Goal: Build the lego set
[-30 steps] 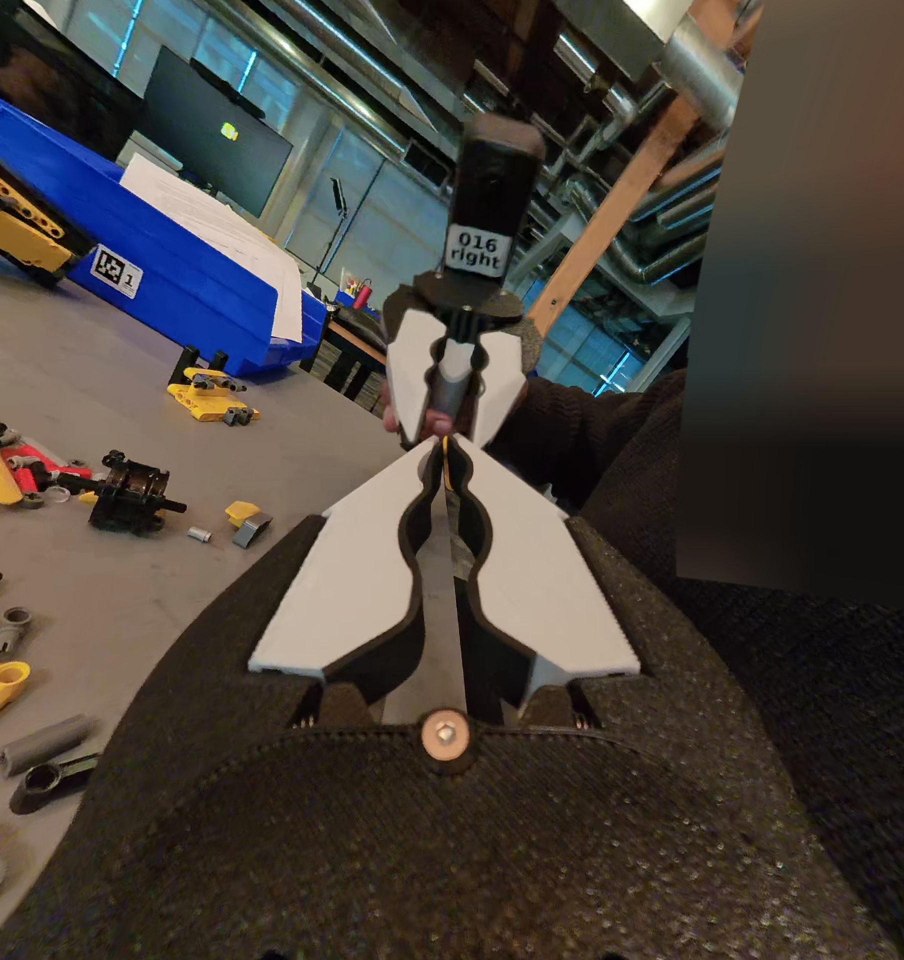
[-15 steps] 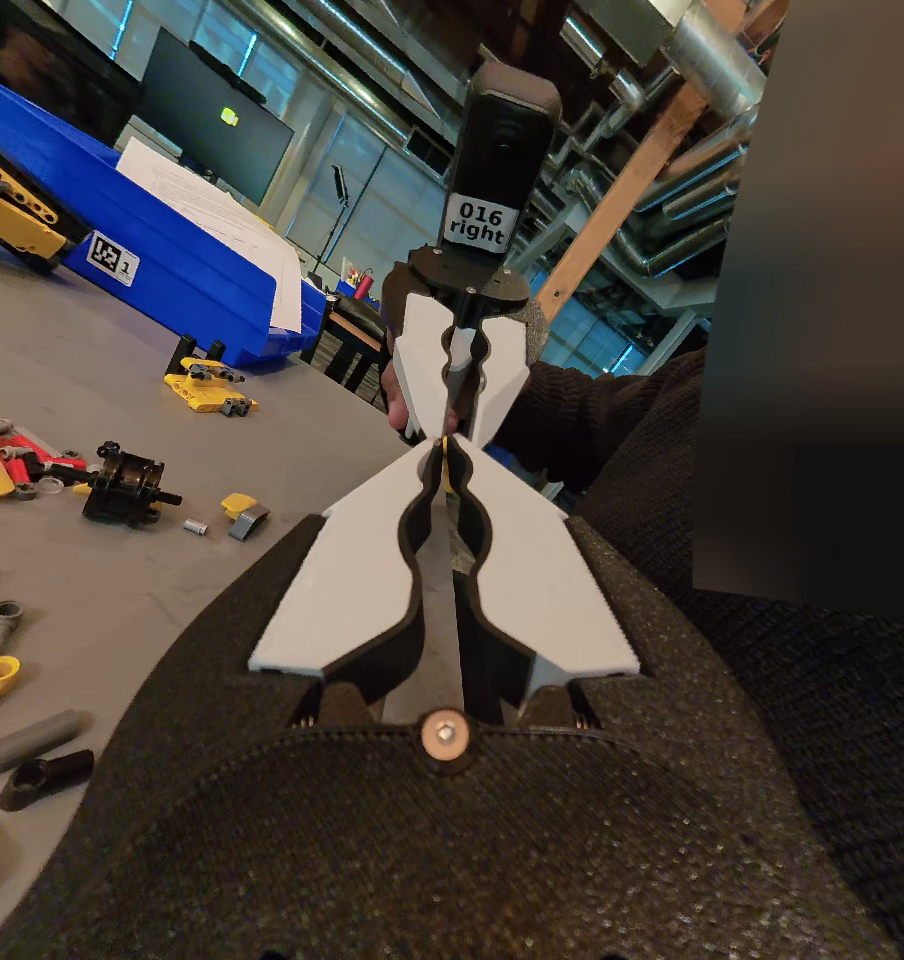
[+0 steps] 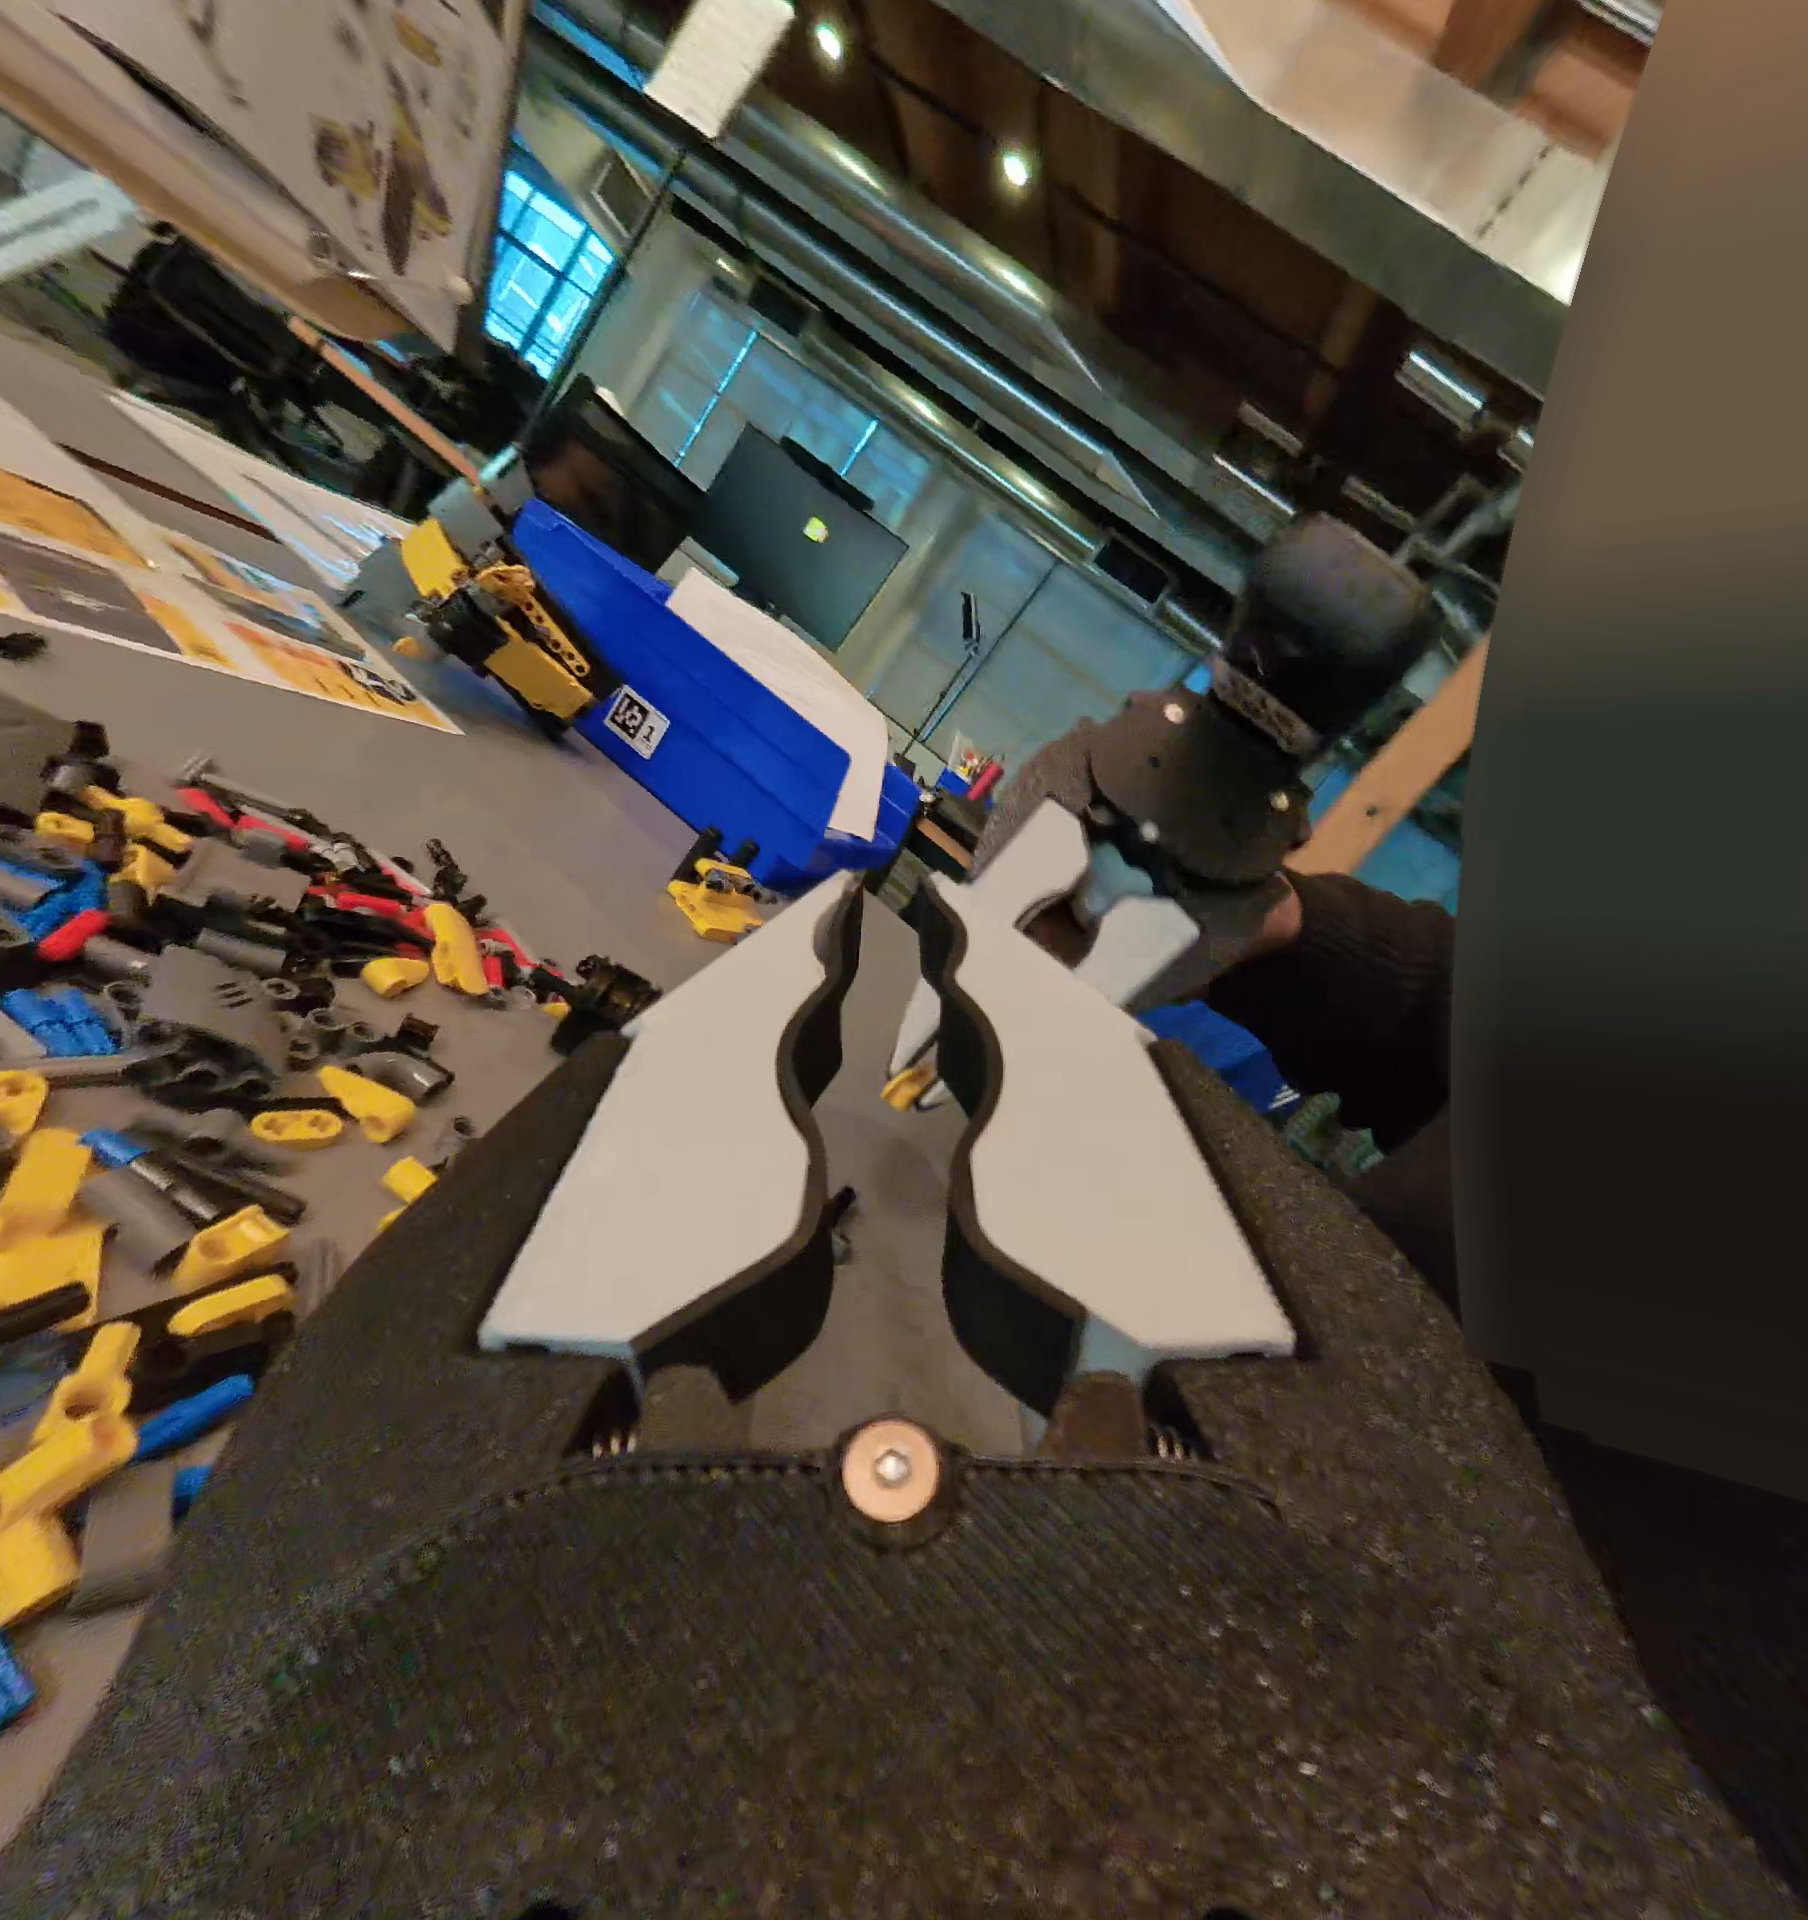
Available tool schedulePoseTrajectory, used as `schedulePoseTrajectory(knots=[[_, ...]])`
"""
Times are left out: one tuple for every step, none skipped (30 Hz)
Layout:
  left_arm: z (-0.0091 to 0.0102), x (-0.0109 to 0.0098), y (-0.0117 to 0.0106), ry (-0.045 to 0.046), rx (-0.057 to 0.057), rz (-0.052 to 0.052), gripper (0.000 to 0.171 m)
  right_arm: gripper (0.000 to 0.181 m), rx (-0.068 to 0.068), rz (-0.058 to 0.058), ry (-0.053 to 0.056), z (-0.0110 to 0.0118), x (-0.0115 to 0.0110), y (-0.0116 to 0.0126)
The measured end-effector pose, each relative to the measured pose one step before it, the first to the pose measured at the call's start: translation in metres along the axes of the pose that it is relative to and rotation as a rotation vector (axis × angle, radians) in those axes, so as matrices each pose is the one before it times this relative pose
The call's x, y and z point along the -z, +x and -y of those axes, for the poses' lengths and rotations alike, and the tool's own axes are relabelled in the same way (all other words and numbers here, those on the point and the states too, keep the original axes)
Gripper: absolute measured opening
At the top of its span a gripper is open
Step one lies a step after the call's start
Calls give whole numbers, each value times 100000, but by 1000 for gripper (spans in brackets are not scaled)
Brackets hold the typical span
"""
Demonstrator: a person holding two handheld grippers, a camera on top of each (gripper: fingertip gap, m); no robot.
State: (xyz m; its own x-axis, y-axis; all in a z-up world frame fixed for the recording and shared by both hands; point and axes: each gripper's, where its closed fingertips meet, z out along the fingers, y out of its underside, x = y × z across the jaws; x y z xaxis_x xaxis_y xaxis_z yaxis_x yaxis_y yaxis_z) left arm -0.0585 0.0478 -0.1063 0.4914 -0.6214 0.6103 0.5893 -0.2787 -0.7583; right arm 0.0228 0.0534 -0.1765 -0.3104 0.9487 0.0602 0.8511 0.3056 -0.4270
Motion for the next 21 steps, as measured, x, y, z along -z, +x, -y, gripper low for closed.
schedulePoseTrajectory(knots=[[87, 66, -229, 560, 2142, 112, 6, 7, 2695, -1415, -4062, -223, -409, -167], [72, 54, -237, 503, 1889, 361, 6, 7, 909, 204, -3182, -155, -423, -216], [63, 47, -125, 475, 1323, 14, 6, 7, 250, 880, -2775, -164, -440, -152], [-4, 22, 161, -2, 787, -1544, 8, 7, 1113, 1236, -1914, -156, -421, -110], [-150, -44, 372, -1086, 795, -2931, 10, 7, 766, 666, -1394, -153, -395, 36], [-282, -101, 101, -1775, 1444, -1228, 12, 7, -42, 747, -1606, -187, -349, 51], [-186, -103, -46, -1075, 799, -27, 14, 7, 192, 1386, -1001, -71, -246, -102], [-102, -50, 64, -560, -173, -278, 14, 7, 417, 836, -285, 79, -117, -96], [-28, -4, 11, -108, -546, 257, 14, 7, 462, 492, -322, 142, -28, -87], [2, -4, -45, 125, -210, 459, 14, 7, 682, 183, -377, 169, 31, -71], [7, 2, -18, -27, 298, -130, 14, 7, 667, -437, -478, 159, 48, 16], [-4, -7, -30, -99, 669, -213, 13, 7, 500, -252, -902, 60, 27, 11], [1, 4, -43, 13, 710, -175, 13, 7, 248, -216, -1164, -19, -35, 8], [28, 11, -32, 80, 461, -49, 13, 7, 215, -300, -734, -3, -63, 19], [7, 3, -22, 57, 192, -33, 13, 7, 75, 6, -541, -10, -90, -15], [-6, -3, -20, -19, 63, 85, 13, 7, -57, 400, -279, 10, -103, -87], [-22, -19, -32, -122, 28, 210, 13, 7, -314, 518, -62, 38, -58, -82], [-39, -30, -24, -255, 92, 125, 13, 7, -151, 186, -204, 29, 1, -22], [-42, -25, -9, -297, 177, -63, 13, 7, -80, -7, -285, -15, 4, 7], [-21, -20, -21, -164, 214, 61, 13, 7, -74, 0, -50, -9, -6, -6], [1, -8, -34, -17, 193, 83, 12, 7, -167, 118, 72, -11, -1, -5]])
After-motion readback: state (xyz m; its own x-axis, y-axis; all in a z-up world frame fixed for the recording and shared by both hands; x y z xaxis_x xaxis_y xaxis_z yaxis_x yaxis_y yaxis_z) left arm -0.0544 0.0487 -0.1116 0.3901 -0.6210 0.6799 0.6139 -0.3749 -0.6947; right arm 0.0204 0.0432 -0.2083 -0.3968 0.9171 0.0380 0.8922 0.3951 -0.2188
